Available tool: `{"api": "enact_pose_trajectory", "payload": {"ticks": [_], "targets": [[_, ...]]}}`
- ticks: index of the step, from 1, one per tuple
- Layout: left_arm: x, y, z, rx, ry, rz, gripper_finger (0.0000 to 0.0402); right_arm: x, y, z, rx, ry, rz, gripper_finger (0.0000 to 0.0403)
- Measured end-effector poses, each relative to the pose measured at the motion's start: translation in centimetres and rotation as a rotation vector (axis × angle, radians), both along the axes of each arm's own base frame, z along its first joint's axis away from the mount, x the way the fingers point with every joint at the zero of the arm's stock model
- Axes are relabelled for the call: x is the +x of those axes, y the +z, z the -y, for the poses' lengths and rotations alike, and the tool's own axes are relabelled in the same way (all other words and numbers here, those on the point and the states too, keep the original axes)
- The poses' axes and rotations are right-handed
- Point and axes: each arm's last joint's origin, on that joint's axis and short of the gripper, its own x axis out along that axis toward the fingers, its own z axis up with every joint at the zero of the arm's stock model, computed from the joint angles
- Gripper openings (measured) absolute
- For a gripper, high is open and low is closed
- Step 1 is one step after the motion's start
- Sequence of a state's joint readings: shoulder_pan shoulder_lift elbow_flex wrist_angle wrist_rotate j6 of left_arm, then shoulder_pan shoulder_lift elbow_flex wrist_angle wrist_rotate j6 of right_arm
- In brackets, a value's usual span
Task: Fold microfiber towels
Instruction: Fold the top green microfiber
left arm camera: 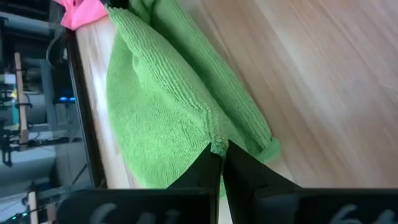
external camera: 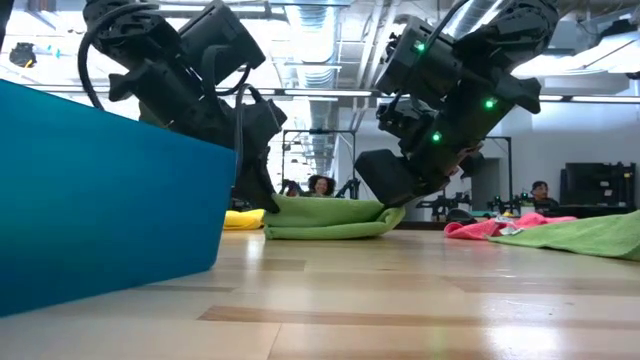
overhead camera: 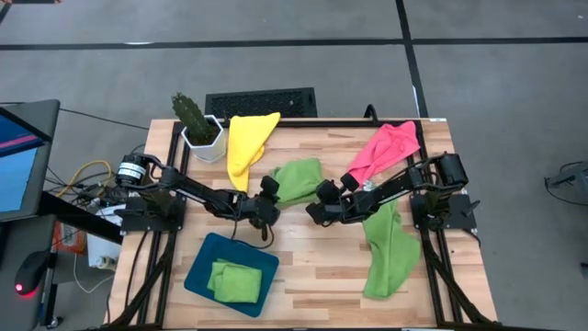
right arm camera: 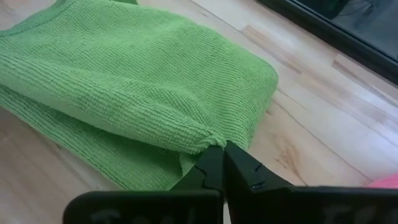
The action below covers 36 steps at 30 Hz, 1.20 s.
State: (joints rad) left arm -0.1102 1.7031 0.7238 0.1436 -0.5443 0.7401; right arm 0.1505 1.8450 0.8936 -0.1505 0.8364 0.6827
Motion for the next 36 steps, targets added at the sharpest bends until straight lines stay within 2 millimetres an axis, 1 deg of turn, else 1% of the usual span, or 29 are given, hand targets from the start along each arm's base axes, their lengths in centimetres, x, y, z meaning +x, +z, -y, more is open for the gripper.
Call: {"api": "enact_pose_trajectory", "payload": {"ticks": [2, 4, 7, 9, 11, 12, 15, 16, 18, 20, 22, 23, 25, 29, 36], "targets": [[-0.1, -0.1, 0.0, 0.022, -0.018, -0.027, 0.0000, 0.0, 0.0, 0.0, 0.000, 0.000, 0.000, 0.0018], [-0.3, 0.0, -0.4, 0.189, 0.019, -0.076, 0.0000, 0.0, 0.0, 0.0, 0.001, 0.000, 0.001, 0.0018], [0.3, 1.4, -1.4, 0.443, 0.167, -0.027, 0.0000, 0.0, 0.0, 0.0, 0.001, 0.000, 0.003, 0.0022], [0.9, 2.4, -1.9, 0.492, 0.222, 0.054, 0.0000, 0.1, 0.1, 0.0, 0.002, 0.000, 0.012, 0.0023], [1.2, 2.9, -2.0, 0.440, 0.216, 0.132, 0.0000, 0.0, 0.1, 0.0, 0.001, 0.000, 0.004, 0.0022], [1.3, 2.7, -2.0, 0.392, 0.188, 0.147, 0.0000, 0.0, 0.0, 0.0, 0.001, 0.001, -0.002, 0.0021], [0.9, 1.3, -1.7, 0.276, 0.085, 0.056, 0.0000, 0.0, 0.0, -0.2, 0.010, 0.009, -0.003, 0.0018], [0.8, 0.6, -1.7, 0.259, 0.075, 0.025, 0.0000, -0.1, 0.0, -0.3, 0.011, 0.013, -0.005, 0.0018], [0.5, -0.4, -1.8, 0.279, 0.100, -0.037, 0.0000, -0.1, 0.0, -0.5, 0.017, 0.022, -0.008, 0.0019], [0.7, -1.2, -1.7, 0.296, 0.114, -0.054, 0.0000, -0.1, 0.0, -0.5, 0.016, 0.023, -0.012, 0.0022], [0.8, -2.2, -1.3, 0.267, 0.078, -0.076, 0.0000, -0.2, -0.1, -0.5, 0.016, 0.022, -0.018, 0.0024], [1.0, -2.3, -1.0, 0.254, 0.056, -0.069, 0.0000, -0.2, -0.1, -0.5, 0.016, 0.022, -0.018, 0.0024], [1.3, -3.0, -0.4, 0.278, 0.046, -0.061, 0.0000, -0.2, -0.1, -0.4, 0.017, 0.022, -0.023, 0.0023], [1.9, -2.7, 0.4, 0.326, 0.087, -0.004, 0.0000, -0.3, -0.2, -0.6, 0.025, 0.021, -0.026, 0.0019], [2.3, -2.3, 1.6, 0.300, 0.039, 0.012, 0.0001, -0.4, -0.2, -0.6, 0.024, 0.022, -0.035, 0.0028]]}}
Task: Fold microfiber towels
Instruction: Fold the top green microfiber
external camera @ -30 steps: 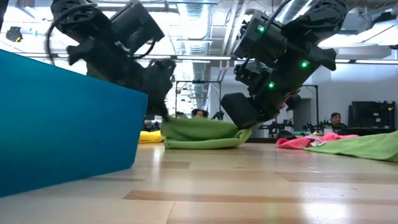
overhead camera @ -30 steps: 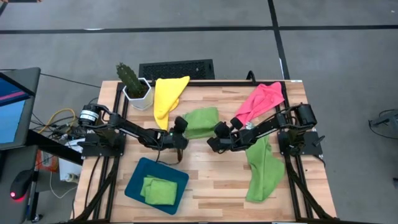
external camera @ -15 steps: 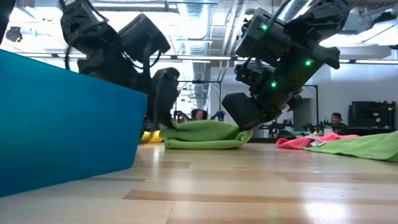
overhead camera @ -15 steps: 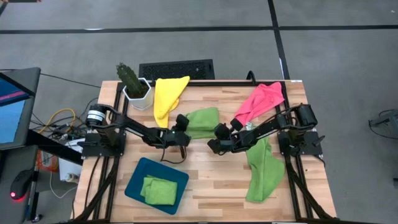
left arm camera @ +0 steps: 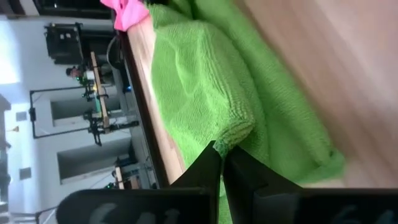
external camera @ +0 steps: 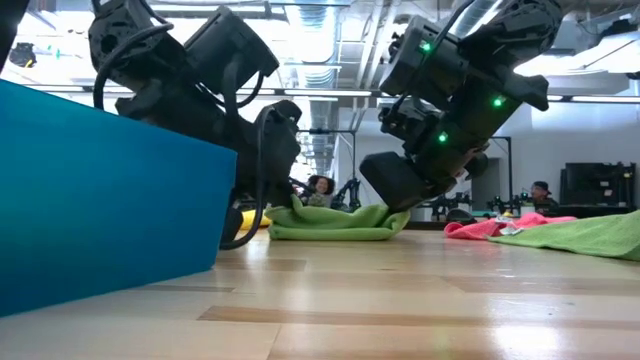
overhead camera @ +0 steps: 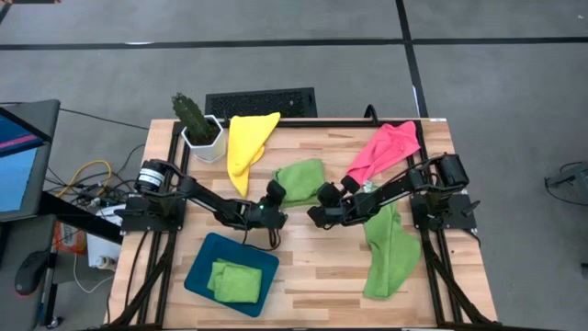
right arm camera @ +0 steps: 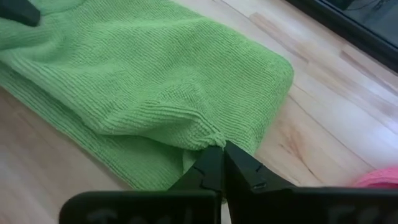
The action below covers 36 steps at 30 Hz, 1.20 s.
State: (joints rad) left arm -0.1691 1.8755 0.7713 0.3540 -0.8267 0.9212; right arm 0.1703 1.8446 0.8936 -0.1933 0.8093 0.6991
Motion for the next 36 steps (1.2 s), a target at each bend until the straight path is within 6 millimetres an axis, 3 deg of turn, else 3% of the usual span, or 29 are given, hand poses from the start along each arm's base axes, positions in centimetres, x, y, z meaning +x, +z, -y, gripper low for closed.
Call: {"api": "enact_pose_trajectory", "payload": {"ticks": [6, 12, 19, 24, 28, 32, 36], "targets": [[-0.4, 0.4, 0.5, -0.146, -0.051, -0.088, 0.0003, -0.2, -0.1, -0.2, -0.003, 0.007, -0.026, 0.0030], [0.2, 3.0, -0.6, -0.425, -0.084, -0.055, 0.0004, -0.4, -0.2, -0.4, -0.005, 0.014, -0.039, 0.0031], [0.1, 2.6, -1.8, -0.508, -0.085, -0.091, 0.0036, -0.4, -0.2, -0.4, 0.017, 0.022, -0.043, 0.0031], [0.1, 2.6, -1.7, -0.482, -0.095, -0.101, 0.0079, -0.4, -0.2, -0.4, 0.016, 0.022, -0.047, 0.0031], [0.1, 2.8, -2.1, -0.341, -0.022, -0.084, 0.0108, -0.4, -0.2, -0.4, 0.021, 0.024, -0.050, 0.0031], [0.0, 2.8, -2.2, -0.294, -0.036, -0.118, 0.0112, -0.4, -0.3, -0.5, 0.036, 0.032, -0.053, 0.0031], [0.0, 2.7, -2.0, -0.328, -0.078, -0.137, 0.0090, -0.5, -0.3, -0.5, 0.036, 0.032, -0.061, 0.0031]]}}
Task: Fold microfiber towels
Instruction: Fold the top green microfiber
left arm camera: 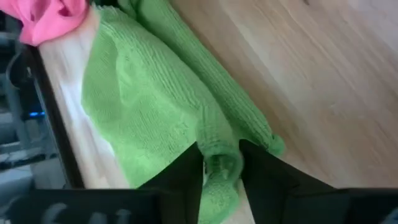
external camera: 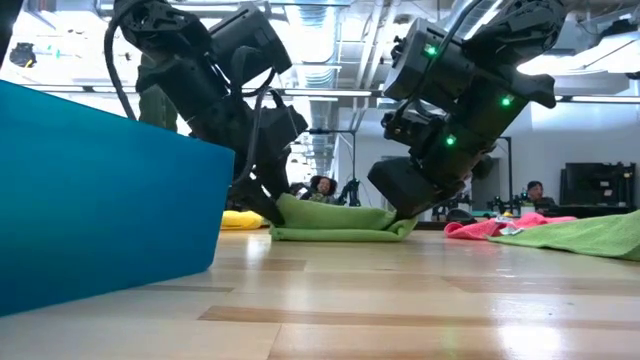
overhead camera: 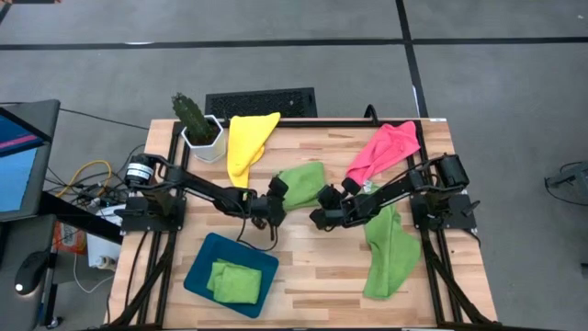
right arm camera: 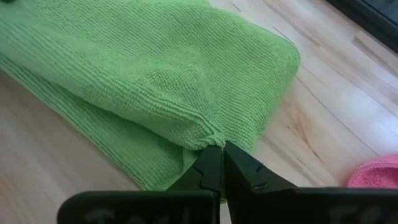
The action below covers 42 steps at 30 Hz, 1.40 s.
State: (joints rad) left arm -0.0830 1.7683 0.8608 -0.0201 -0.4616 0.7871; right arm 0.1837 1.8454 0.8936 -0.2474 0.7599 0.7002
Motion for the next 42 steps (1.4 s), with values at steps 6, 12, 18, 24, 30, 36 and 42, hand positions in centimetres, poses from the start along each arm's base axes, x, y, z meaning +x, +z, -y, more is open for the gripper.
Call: {"api": "enact_pose_trajectory", "payload": {"ticks": [6, 12, 18, 24, 30, 36, 42], "targets": [[0.6, 1.0, -0.6, 0.296, 0.026, 0.028, 0.0009, 0.0, 0.0, 0.0, 0.000, 0.000, -0.003, 0.0031], [1.3, 1.9, -0.6, 0.340, 0.021, 0.108, 0.0002, 0.0, 0.0, 0.0, 0.012, 0.005, -0.006, 0.0031], [0.4, 0.6, -0.3, 0.208, -0.050, -0.011, 0.0001, -0.2, -0.1, 0.0, 0.024, 0.011, -0.033, 0.0031], [0.5, 0.7, -0.5, 0.026, -0.112, 0.006, 0.0001, -0.3, -0.2, 0.0, 0.023, 0.011, -0.039, 0.0031], [0.5, 0.7, -1.2, -0.121, -0.132, -0.059, 0.0003, -0.3, -0.2, 0.0, 0.037, 0.016, -0.045, 0.0031], [0.5, 0.9, -1.3, -0.105, -0.145, -0.072, 0.0051, -0.3, -0.2, 0.0, 0.038, 0.017, -0.045, 0.0031], [0.5, 0.9, -1.4, 0.009, -0.139, -0.101, 0.0091, -0.3, -0.2, -0.1, 0.041, 0.019, -0.046, 0.0031]]}}
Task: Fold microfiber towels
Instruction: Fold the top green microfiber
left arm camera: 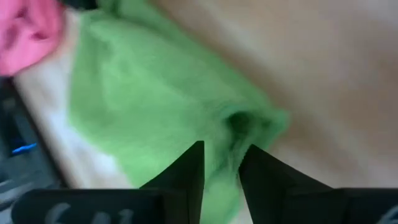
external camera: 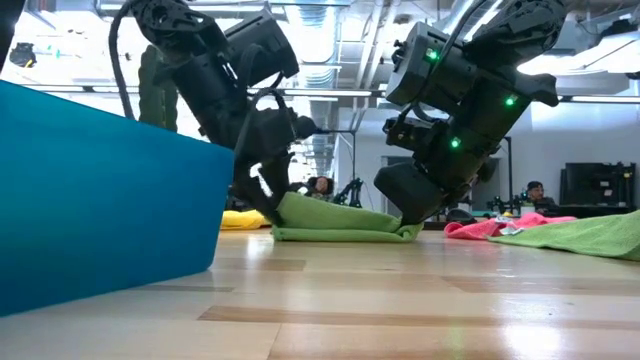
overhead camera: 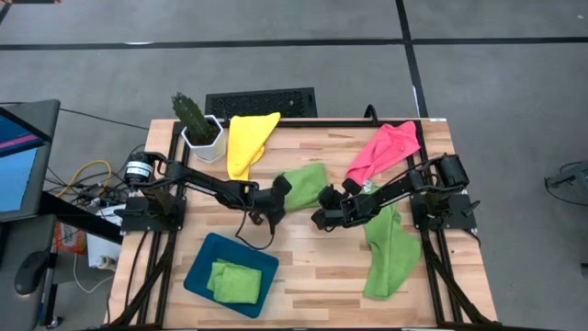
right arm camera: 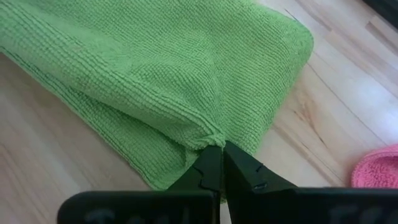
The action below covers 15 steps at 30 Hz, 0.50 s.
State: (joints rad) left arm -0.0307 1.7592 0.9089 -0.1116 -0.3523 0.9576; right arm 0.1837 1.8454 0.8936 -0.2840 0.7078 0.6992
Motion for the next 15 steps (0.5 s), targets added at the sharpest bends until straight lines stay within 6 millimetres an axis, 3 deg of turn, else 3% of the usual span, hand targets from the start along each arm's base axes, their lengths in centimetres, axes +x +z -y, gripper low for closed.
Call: {"api": "enact_pose_trajectory", "payload": {"ticks": [9, 15], "targets": [[0.4, 0.5, -0.2, 0.109, 0.051, 0.050, 0.0086, 0.0, 0.7, -0.4, -0.041, 0.101, -0.046, 0.0036], [0.4, 0.4, -0.6, 0.092, 0.051, 0.045, 0.0119, 0.4, 2.5, -0.7, -0.079, 0.204, -0.006, 0.0085]]}}
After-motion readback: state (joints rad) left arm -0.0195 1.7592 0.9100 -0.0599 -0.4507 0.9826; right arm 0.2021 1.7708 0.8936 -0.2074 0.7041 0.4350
